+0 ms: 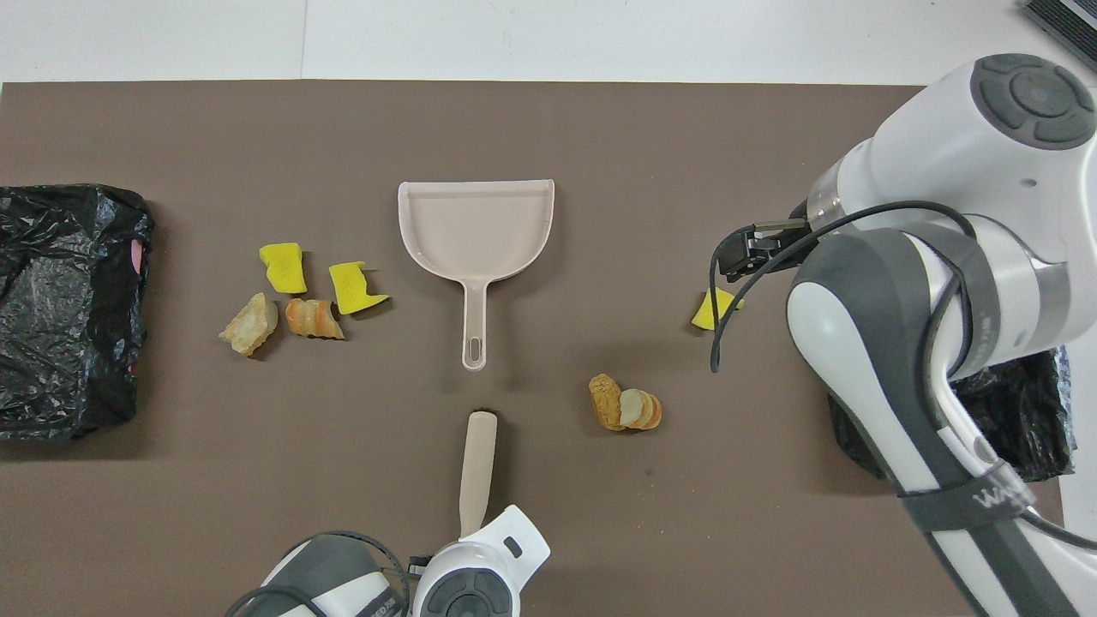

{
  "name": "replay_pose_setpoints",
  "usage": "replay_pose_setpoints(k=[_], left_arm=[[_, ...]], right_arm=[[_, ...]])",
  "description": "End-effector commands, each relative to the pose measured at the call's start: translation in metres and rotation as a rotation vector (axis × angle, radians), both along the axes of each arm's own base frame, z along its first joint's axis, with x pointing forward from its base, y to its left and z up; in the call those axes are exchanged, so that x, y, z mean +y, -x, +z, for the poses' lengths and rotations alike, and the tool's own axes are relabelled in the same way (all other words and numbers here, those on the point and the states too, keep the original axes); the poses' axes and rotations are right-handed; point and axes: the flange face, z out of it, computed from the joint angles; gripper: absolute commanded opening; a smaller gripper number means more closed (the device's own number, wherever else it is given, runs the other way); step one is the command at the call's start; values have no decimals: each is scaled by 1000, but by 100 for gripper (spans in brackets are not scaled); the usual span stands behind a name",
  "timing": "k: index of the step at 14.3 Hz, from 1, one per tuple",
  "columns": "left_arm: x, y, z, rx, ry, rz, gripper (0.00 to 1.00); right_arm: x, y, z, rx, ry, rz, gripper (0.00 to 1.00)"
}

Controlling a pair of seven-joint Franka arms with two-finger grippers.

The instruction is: Sweep and dump trash in bin

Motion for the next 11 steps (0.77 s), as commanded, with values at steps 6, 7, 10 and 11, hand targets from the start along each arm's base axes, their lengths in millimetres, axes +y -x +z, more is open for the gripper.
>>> replay_pose_setpoints(k=[6,7,10,11], left_arm=[[45,-42,103,60,-22,-10,0],[63,-39,123,79,-31,-23,0],[113,-50,163,143,-36,-49,0],[125,-61,172,149,-36,-41,0]], right_arm=[[33,4,-3,-42,-18,-22,100],[36,3,-3,-49,-20,-38,100],[63,4,-12,-74,-29,-38,100],[75,4,-13,-97,-37,-42,100]])
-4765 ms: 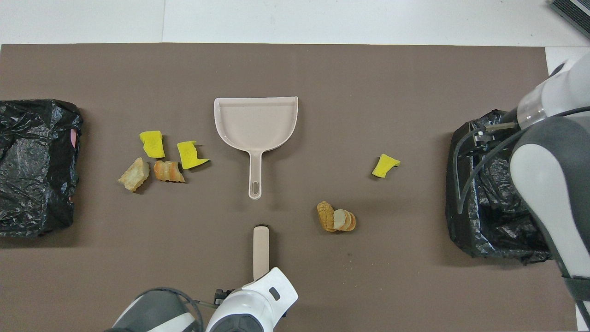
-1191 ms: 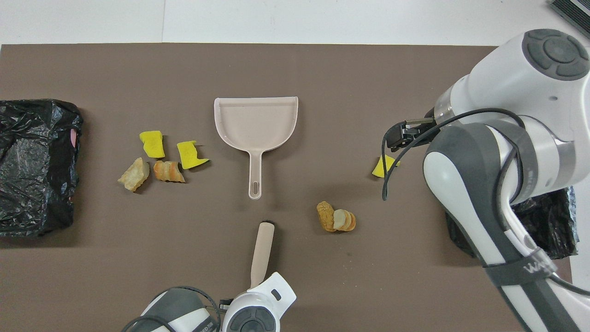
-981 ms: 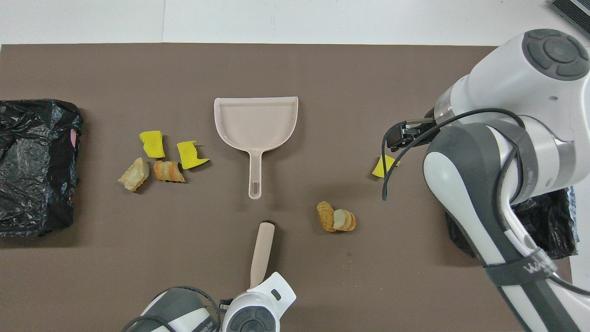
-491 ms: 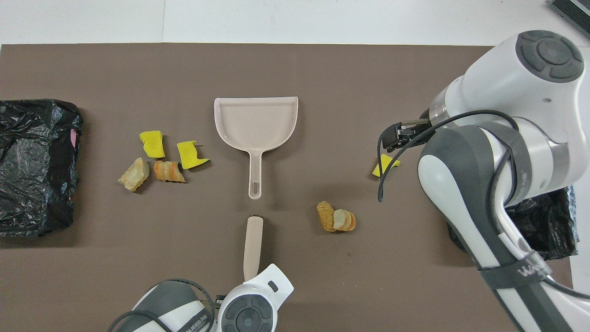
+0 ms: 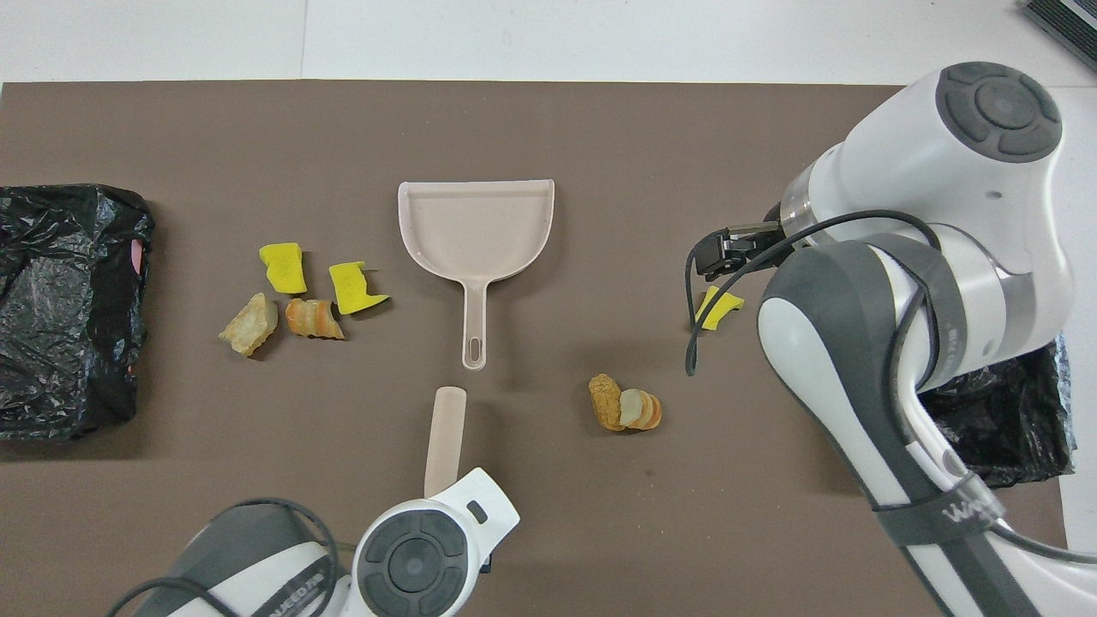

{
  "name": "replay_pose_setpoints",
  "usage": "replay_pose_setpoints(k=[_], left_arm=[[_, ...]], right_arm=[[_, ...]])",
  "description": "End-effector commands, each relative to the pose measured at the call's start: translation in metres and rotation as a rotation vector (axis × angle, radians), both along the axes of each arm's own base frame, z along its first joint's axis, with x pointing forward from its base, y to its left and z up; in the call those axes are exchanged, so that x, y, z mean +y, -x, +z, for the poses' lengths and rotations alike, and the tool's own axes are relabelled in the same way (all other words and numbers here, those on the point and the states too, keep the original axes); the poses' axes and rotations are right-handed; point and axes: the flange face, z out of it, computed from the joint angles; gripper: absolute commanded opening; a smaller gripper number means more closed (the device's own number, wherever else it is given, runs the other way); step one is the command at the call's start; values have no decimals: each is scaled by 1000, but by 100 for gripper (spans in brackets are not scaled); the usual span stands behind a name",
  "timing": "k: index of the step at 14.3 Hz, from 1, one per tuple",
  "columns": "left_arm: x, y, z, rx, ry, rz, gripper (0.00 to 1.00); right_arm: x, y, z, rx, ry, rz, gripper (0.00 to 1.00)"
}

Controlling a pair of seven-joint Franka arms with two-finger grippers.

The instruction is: Sweep and dump trash in bin

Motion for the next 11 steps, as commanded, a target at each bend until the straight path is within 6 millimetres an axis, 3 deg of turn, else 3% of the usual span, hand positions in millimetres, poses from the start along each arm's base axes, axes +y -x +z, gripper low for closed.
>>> replay_pose_setpoints(k=[1,4,8,11], left_arm=[[42,-24,29,-6,0,5,0],[99,-69,51,-41,55,63,0],[182,-130,41,-147,97,236,0],[232,-157,23,-174,122,219,0]], right_arm=[[34,3,-10,-38,-27,-34,100],[82,6,-25,-80,-41,-84,100],[151,8,-63,-114,-64,-92,100],[210,12,-86,-152,-58,-146,100]])
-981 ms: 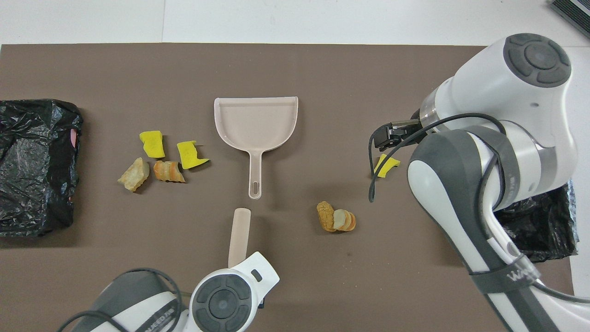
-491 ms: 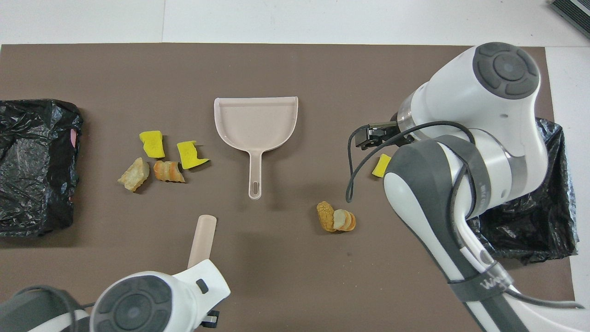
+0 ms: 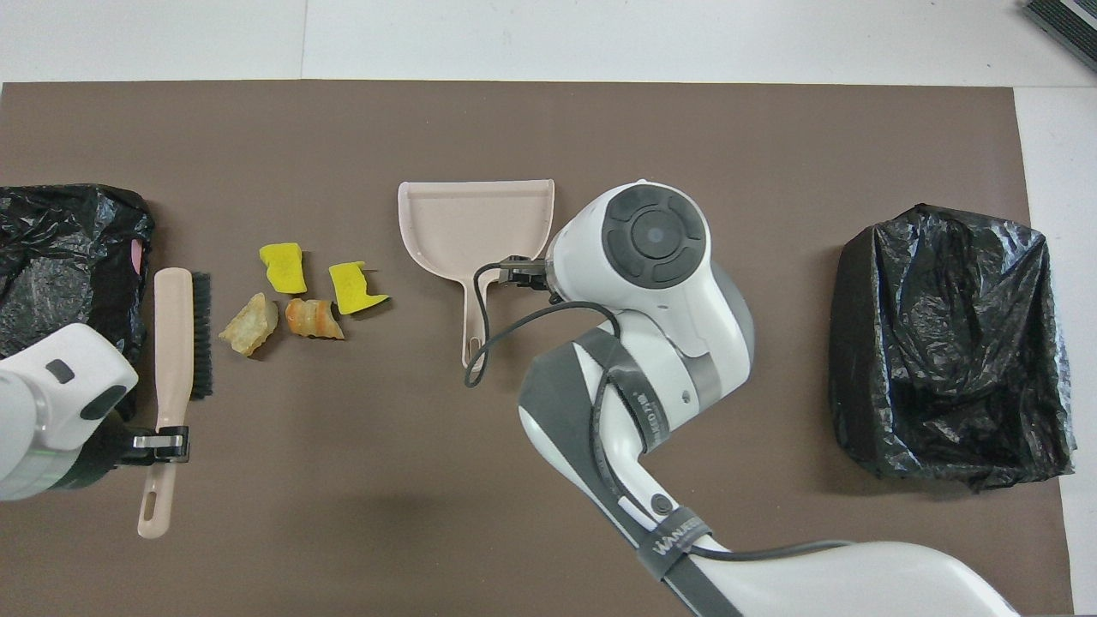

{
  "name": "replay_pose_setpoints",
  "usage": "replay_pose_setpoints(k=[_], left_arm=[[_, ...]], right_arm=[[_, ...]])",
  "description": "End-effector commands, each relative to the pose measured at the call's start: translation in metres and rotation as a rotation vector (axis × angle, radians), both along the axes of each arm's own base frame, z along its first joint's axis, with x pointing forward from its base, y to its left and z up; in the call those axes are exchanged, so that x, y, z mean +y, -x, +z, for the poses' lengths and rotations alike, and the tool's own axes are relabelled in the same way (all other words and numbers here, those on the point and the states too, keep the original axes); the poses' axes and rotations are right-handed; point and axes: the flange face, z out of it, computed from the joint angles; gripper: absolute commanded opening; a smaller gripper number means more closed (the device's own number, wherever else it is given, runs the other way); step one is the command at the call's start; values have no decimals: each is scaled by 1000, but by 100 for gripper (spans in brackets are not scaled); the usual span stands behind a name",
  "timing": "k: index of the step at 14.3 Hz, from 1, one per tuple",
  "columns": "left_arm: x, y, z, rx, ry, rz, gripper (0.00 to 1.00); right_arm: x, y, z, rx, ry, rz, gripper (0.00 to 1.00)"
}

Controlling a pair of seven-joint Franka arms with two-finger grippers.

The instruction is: Sweep and dump trash in bin

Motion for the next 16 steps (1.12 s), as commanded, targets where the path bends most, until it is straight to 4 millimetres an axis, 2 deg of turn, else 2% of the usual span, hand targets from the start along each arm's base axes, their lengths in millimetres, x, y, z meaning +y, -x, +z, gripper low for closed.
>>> replay_pose_setpoints(k=[1,3,5,7,9,11,14,16], left_arm=[[37,-26,-13,-15,2,-25,0],[65,-38,-27,-37,7,-19,0],[72,-51,-47,-39,10,-18,0],[88,-54,-53,-44,11,-4,0],[91,-53,-55,-39,14,-27,0],[94,-54,-56,-38,15,-19,0],[94,-53,-56,-35,15,-18,0],[94,-54,-57,-33,15,-18,0]], right_arm=[[46,-7,-17,-46,35,-47,100],[69,-2,-30,-48,39,-65,100],[77,4,-34,-43,36,-65,100],[80,8,-41,-49,61,-43,100],[93,18,-50,-61,87,-5,100],[97,21,-55,-62,93,3,100],[102,28,-73,-71,133,39,98],[101,28,-77,-69,139,51,86]])
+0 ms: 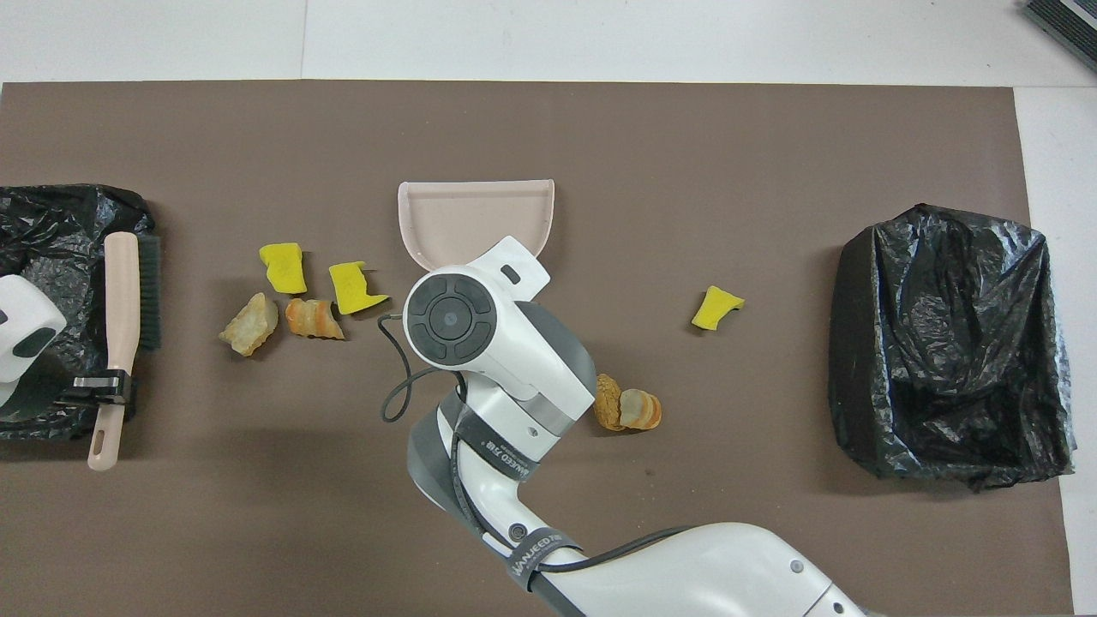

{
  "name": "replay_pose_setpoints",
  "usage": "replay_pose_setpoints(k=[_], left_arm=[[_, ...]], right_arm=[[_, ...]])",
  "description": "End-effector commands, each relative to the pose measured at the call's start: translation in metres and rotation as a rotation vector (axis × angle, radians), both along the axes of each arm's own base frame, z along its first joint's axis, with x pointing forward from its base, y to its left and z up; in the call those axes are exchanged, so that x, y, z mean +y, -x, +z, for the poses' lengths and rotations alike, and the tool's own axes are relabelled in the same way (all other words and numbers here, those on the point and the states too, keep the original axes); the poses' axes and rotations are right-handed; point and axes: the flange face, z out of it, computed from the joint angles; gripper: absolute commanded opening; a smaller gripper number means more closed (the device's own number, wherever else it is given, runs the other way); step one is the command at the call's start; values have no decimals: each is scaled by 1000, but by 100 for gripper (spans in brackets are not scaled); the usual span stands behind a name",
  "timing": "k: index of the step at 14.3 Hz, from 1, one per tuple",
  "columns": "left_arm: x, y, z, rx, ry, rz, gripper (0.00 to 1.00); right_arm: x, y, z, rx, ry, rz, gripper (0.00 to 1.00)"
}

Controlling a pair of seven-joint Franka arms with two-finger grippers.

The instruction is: Sweep and dump trash in bin

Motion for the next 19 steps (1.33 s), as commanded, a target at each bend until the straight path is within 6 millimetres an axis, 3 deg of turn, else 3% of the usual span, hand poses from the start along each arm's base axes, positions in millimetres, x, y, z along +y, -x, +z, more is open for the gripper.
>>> replay_pose_setpoints(k=[1,2,4,5,7,9,13,16,19], left_arm=[[4,-4,5,-10,-7,-8,0],[4,-4,5,-10,-7,-8,0],[4,-4,5,-11,-7,-6,0],[4,-4,4,-8,-7,-6,0],[4,-4,4,-8,-7,-8,0],[4,-3,4,-7,-7,-6,0],[3,-2,3,-2,-6,-6,0],[-2,-4,3,-10,-8,-6,0],[6,-3,4,-8,-8,1,0]], right_arm=[[0,-2,-6,-26,8,5,84],[0,-1,-7,-22,11,6,79],[0,3,-11,-13,24,12,52],[0,3,-9,-15,32,15,43],[-1,4,-4,-29,57,34,0],[-2,5,-1,-22,57,63,0],[-34,-6,52,-33,69,139,0],[-81,-21,88,22,74,259,0],[-143,-38,114,109,60,445,0]])
